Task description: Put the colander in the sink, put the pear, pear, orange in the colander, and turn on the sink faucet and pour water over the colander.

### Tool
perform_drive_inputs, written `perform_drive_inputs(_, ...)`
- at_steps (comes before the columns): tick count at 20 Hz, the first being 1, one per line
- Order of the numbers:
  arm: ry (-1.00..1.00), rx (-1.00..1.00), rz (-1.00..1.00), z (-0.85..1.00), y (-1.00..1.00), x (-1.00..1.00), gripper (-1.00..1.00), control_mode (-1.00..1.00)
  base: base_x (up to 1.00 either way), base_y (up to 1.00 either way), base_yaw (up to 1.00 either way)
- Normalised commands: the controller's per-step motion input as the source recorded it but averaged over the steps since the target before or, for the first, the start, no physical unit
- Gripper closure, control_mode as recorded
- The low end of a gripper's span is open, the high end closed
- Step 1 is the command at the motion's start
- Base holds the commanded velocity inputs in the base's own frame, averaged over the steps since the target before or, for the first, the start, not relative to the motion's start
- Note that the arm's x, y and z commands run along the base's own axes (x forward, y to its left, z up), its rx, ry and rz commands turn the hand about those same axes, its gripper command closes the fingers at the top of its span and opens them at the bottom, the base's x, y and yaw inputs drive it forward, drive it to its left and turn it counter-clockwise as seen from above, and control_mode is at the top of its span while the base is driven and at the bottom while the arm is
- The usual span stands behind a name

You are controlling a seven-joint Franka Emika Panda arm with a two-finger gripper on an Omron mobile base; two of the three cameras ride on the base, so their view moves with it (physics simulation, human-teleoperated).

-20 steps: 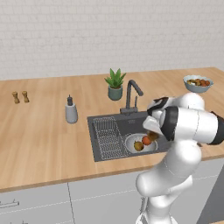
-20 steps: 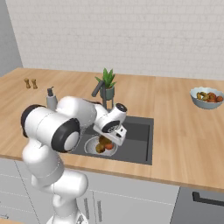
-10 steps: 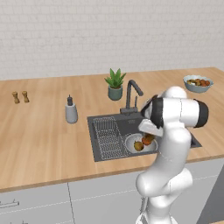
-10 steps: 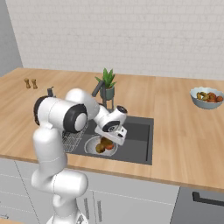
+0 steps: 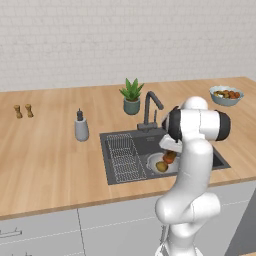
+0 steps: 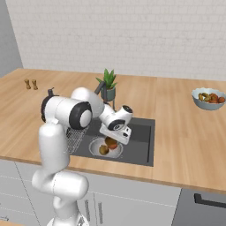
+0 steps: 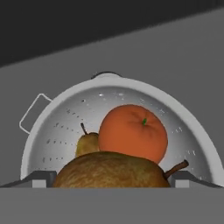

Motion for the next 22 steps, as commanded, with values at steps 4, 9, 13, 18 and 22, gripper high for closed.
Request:
perform_drive_inputs(4,0.00,0.00,0.04,0.00,0.00,-0.47,1.00,-1.00,0.00,0.00,0.00)
perform_drive_inputs(9,0.00,0.00,0.00,0.00,0.02,-0.75,1.00,-1.00,0.00,0.00,0.00)
perform_drive_inputs(13,0.00,0.00,0.00,0.00,0.25,-0.20,1.00,-1.00,0.00,0.00,0.00)
perform_drive_inputs(18,-0.02,0.00,0.00,0.00,0.39,0.13,-1.00,-1.00,0.00,0.00,0.00)
perform_drive_inputs(22,0.00,0.00,0.00,0.00,0.10,0.24,-1.00,-1.00,0.00,0.00,0.00)
